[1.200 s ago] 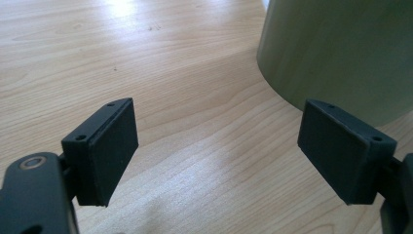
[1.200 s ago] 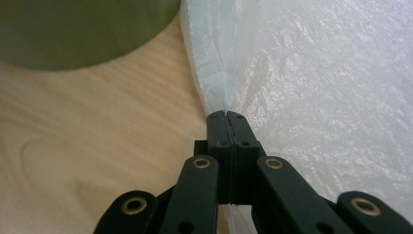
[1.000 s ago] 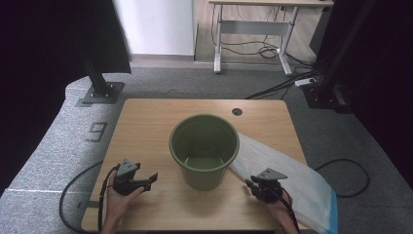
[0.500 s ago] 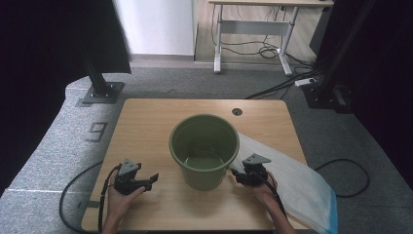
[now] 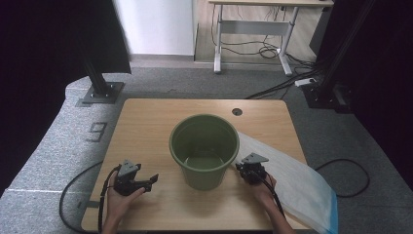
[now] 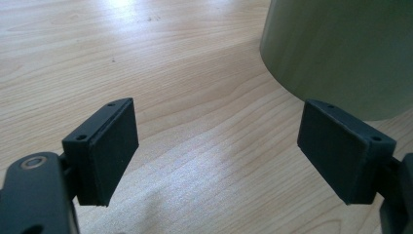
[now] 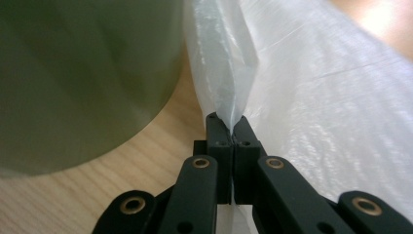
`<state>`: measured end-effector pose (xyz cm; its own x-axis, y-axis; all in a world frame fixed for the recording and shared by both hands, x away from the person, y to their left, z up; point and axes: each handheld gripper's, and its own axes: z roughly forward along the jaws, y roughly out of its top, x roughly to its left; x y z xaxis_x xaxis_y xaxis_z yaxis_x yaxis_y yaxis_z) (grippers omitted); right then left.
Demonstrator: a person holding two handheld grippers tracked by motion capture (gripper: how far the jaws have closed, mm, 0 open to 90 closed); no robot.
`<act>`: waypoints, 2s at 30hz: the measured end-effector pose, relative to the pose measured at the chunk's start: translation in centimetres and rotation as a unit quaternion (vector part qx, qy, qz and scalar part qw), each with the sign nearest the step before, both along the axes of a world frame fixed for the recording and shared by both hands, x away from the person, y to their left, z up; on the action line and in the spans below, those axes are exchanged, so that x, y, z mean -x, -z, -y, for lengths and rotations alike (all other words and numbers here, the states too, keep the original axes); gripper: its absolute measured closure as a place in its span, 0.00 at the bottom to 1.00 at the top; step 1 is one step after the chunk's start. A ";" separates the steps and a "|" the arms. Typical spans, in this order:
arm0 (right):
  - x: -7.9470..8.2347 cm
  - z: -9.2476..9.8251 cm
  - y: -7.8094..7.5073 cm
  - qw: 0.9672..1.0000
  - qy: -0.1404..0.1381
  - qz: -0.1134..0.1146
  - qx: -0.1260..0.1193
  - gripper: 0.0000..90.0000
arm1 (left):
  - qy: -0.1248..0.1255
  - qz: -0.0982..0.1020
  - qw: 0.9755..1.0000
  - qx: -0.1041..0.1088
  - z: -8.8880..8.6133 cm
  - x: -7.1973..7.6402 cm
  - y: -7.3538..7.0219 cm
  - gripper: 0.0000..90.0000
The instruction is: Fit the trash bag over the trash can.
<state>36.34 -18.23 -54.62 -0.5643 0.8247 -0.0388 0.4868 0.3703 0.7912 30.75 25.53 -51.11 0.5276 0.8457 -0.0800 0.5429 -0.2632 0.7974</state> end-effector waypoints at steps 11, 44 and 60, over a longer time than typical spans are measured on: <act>1.3 2.1 -4.1 0.995 0.029 0.065 -0.070 0.98 | 0.000 -0.003 1.000 0.000 0.0 -0.1 0.1 0.17; 5.1 5.3 -16.0 0.962 0.037 0.199 -0.185 0.98 | 0.003 -0.008 1.000 0.007 0.1 -0.2 0.4 0.17; 8.0 3.0 -22.2 0.946 -0.009 0.264 -0.187 0.98 | -0.001 -0.005 1.000 0.011 -0.2 -0.1 0.3 0.17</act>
<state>28.38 -21.24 -32.46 -0.5619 0.8267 -0.0267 -0.0168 0.0209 0.9996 30.85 25.72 -51.37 0.5248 0.8448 -0.1044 0.5519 -0.2442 0.7974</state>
